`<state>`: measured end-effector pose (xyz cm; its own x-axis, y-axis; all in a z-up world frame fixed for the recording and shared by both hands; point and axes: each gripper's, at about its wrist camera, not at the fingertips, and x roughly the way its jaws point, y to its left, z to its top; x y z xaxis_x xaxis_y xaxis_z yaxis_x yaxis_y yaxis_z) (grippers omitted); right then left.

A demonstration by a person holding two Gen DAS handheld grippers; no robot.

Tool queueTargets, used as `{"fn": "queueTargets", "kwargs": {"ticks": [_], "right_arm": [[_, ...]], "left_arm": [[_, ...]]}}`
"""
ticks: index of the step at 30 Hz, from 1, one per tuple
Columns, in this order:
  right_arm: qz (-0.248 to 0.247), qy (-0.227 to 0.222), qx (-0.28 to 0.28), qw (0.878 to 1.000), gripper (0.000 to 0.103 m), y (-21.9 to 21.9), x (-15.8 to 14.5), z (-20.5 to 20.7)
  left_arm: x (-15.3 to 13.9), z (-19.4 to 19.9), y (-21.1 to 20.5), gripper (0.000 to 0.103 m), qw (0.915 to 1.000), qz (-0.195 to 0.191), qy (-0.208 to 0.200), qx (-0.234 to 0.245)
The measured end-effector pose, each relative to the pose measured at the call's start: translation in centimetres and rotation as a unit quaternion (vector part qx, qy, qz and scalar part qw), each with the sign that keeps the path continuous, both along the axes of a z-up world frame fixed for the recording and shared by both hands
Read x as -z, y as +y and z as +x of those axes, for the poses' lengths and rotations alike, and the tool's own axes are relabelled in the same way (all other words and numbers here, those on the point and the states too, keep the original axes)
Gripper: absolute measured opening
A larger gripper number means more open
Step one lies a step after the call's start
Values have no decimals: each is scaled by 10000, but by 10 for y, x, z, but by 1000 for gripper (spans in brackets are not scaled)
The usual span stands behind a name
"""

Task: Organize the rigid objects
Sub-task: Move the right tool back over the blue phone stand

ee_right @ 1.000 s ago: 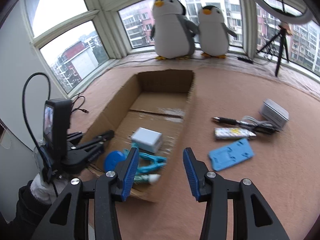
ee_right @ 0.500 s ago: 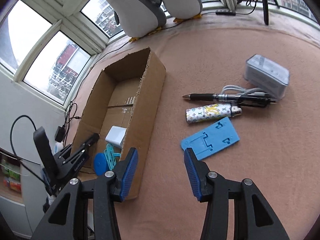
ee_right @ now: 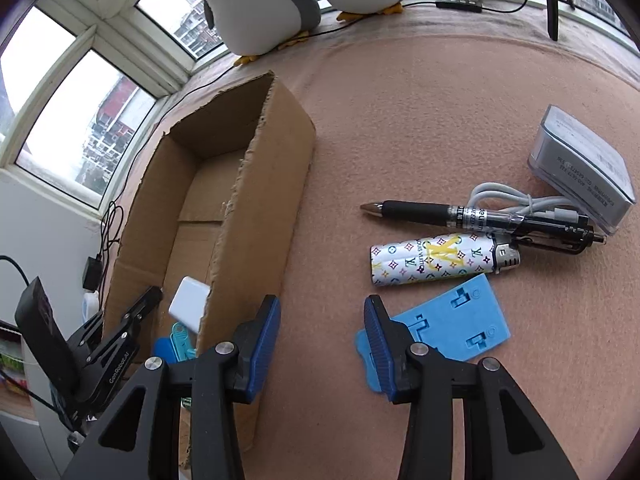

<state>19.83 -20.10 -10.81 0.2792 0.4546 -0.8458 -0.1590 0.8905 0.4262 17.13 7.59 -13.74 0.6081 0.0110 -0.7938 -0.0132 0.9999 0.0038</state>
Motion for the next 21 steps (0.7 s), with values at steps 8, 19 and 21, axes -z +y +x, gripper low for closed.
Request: {"fn": "queueTargets", "kwargs": {"ticks": [8, 19, 21], "right_arm": [[-261, 150, -96, 9995, 37, -8, 1, -7], [-271, 170, -185, 9993, 39, -51, -6, -41], [-286, -206, -132, 9993, 42, -58, -19, -57]], "left_arm": [[0, 0, -1, 10, 10000, 10, 0, 6], [0, 0, -1, 10, 10000, 5, 2, 0], [0, 0, -1, 10, 10000, 6, 1, 1]]}}
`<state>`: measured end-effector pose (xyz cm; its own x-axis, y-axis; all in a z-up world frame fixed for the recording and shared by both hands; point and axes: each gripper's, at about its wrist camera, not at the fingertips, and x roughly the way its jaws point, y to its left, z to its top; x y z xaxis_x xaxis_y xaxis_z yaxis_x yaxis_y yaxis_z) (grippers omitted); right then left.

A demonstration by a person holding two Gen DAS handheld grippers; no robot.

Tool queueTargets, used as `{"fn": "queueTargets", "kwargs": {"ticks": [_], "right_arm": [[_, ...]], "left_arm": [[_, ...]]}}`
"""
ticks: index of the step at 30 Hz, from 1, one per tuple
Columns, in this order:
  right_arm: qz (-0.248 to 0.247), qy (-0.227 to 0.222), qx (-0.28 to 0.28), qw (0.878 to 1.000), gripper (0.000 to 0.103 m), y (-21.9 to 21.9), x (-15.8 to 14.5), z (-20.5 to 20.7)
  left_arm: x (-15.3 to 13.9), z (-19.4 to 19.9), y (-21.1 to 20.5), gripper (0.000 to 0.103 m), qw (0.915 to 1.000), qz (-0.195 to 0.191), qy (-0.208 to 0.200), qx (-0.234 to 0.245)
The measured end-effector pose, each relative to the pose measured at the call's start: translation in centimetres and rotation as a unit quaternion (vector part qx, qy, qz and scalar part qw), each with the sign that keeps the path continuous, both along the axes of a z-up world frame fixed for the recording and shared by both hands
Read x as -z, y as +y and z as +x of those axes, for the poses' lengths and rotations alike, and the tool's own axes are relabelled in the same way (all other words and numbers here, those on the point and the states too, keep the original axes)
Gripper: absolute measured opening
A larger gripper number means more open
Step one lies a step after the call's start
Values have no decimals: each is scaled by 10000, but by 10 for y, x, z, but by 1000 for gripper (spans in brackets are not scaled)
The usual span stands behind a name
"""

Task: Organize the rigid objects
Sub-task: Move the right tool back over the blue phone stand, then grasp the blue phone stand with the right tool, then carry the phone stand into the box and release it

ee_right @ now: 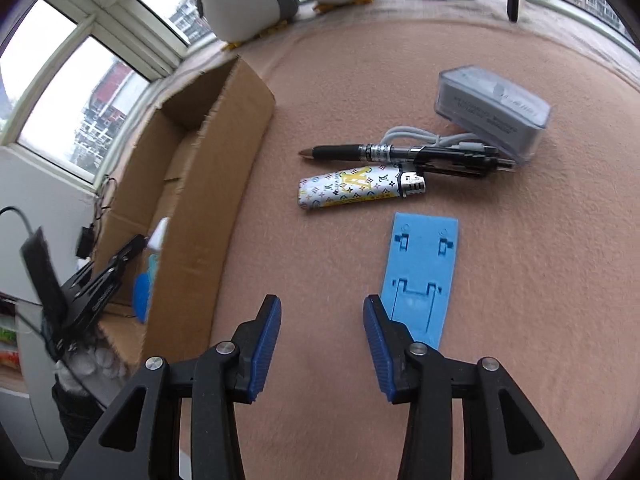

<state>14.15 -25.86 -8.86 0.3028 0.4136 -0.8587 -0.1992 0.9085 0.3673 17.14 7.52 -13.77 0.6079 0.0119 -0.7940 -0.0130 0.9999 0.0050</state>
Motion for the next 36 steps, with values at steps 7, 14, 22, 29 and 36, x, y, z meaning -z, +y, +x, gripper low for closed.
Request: {"fn": "queueTargets", "kwargs": {"ticks": [7, 14, 22, 29, 36], "right_arm": [[-1193, -883, 632, 9869, 54, -11, -6, -23], [-1367, -717, 668, 9857, 54, 0, 12, -4], [-1513, -587, 734, 9840, 54, 6, 20, 8], [-1744, -565, 707, 9805, 41, 10, 20, 13], [-1682, -590, 715, 9814, 33, 6, 20, 9]], "left_arm": [[1, -1, 1, 10, 10000, -18, -14, -16], [1, -1, 1, 10, 10000, -16, -14, -24], [1, -1, 1, 10, 10000, -20, -17, -23], [0, -2, 2, 10, 10000, -39, -21, -26], [0, -2, 2, 10, 10000, -41, -21, -28]]}}
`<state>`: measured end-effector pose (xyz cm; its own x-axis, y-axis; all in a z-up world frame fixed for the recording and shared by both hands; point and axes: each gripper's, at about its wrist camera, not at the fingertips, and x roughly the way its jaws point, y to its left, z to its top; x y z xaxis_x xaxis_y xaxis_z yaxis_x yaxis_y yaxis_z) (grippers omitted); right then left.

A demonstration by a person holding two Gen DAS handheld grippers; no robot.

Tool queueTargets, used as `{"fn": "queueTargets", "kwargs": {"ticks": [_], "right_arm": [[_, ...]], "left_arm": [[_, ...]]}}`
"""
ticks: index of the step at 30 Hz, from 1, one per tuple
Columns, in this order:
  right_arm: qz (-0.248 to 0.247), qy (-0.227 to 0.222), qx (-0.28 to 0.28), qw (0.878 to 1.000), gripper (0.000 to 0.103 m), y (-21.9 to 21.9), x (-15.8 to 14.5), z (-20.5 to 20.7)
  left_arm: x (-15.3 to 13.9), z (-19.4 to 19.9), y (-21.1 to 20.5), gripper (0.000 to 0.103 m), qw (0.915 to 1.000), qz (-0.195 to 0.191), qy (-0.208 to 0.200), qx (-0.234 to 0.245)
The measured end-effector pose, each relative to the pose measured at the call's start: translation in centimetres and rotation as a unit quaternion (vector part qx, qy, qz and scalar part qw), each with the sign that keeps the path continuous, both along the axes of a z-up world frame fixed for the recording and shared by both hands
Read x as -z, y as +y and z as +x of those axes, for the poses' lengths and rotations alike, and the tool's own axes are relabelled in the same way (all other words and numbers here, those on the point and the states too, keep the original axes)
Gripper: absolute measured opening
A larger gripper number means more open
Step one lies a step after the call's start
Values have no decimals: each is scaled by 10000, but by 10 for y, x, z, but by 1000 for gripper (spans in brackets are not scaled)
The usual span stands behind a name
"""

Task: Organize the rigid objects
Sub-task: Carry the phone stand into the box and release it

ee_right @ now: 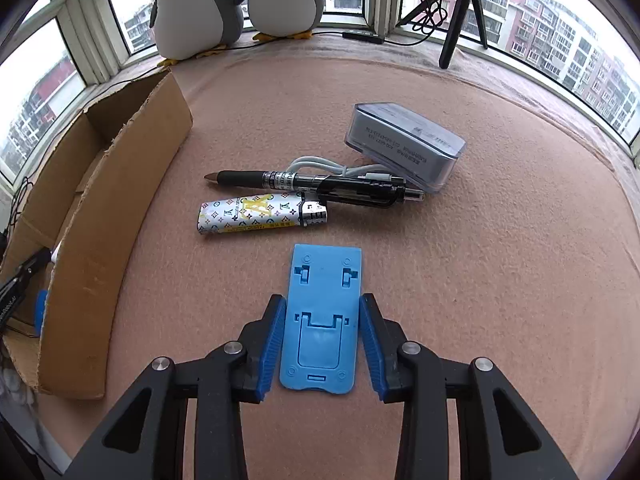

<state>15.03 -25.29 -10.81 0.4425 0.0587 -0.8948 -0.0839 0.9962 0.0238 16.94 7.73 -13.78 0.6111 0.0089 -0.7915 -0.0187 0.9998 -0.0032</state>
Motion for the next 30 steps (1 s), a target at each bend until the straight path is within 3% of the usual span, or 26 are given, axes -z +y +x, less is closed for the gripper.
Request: {"fn": "queueTargets", "kwargs": {"ticks": [9, 16, 25, 30], "right_arm": [[365, -99, 73, 9993, 33, -6, -7, -16], [632, -381, -83, 9972, 33, 5, -31, -29], [918, -903, -681, 9893, 33, 57, -79, -35], [918, -987, -1001, 9858, 33, 96, -88, -28]], "left_arm": [[0, 0, 1, 10, 10000, 17, 3, 10], [0, 0, 1, 10, 10000, 15, 1, 5], [0, 0, 1, 10, 10000, 14, 1, 7], [0, 0, 1, 10, 10000, 28, 1, 9]]}}
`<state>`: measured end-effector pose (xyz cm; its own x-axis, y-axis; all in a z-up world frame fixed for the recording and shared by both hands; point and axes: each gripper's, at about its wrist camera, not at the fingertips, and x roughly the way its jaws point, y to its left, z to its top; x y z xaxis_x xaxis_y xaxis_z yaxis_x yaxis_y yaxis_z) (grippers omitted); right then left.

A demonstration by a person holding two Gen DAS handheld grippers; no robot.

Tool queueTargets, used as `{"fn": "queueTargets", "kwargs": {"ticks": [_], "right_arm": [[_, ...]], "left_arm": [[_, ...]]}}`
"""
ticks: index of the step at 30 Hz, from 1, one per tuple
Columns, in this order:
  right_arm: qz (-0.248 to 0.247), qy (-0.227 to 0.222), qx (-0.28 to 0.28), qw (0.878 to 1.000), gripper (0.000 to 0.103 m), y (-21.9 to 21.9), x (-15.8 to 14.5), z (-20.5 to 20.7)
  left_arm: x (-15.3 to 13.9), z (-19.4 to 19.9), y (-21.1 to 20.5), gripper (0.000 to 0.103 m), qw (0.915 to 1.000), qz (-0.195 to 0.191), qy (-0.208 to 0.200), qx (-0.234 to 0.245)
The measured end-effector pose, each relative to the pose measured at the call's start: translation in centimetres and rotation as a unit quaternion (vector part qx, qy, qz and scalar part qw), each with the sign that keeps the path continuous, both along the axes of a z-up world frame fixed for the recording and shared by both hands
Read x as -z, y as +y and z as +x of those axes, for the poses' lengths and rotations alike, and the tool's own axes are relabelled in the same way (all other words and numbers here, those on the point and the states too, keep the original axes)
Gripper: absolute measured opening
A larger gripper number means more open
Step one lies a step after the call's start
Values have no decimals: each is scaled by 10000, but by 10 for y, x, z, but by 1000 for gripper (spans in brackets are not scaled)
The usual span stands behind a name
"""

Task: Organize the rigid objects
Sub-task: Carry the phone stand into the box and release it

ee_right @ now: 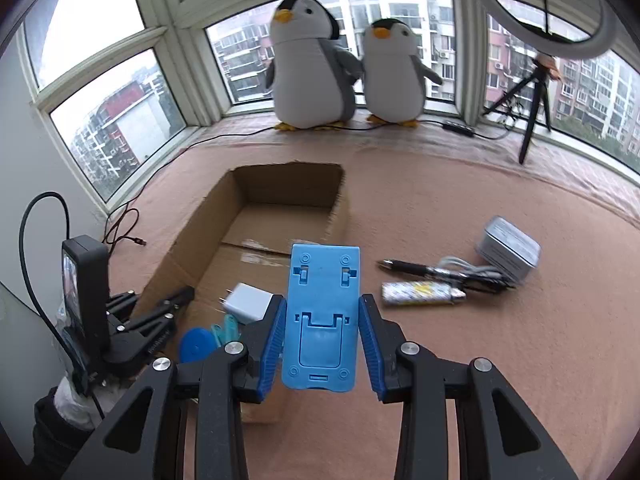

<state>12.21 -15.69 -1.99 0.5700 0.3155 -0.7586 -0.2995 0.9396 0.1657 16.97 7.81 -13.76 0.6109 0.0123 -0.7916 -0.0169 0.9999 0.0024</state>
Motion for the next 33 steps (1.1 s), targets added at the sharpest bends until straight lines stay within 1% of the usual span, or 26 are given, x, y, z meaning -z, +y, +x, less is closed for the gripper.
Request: {"fn": "queueTargets", "kwargs": {"ticks": [3, 10, 20, 25, 27, 28, 33], "right_arm": [[2, -12, -133, 9999, 33, 19, 0, 3], [-46, 59, -256, 9996, 33, 44, 7, 12], [-146, 237, -351, 9990, 33, 57, 27, 17], [-181, 273, -392, 9987, 34, 58, 31, 17], [-167, 280, -387, 9987, 39, 58, 31, 17], [-149, 261, -372, 9989, 45, 57, 31, 17], [-100, 220, -368, 9990, 45, 56, 28, 15]], "left_arm": [[0, 0, 0, 10, 10000, -5, -2, -4], [0, 0, -1, 10, 10000, -11, -3, -5], [0, 0, -2, 10, 10000, -23, -1, 7], [0, 1, -2, 10, 10000, -23, 2, 5], [0, 1, -2, 10, 10000, -23, 2, 3], [0, 1, -1, 10, 10000, -25, -1, 6], [0, 1, -2, 10, 10000, -18, 0, 9]]}}
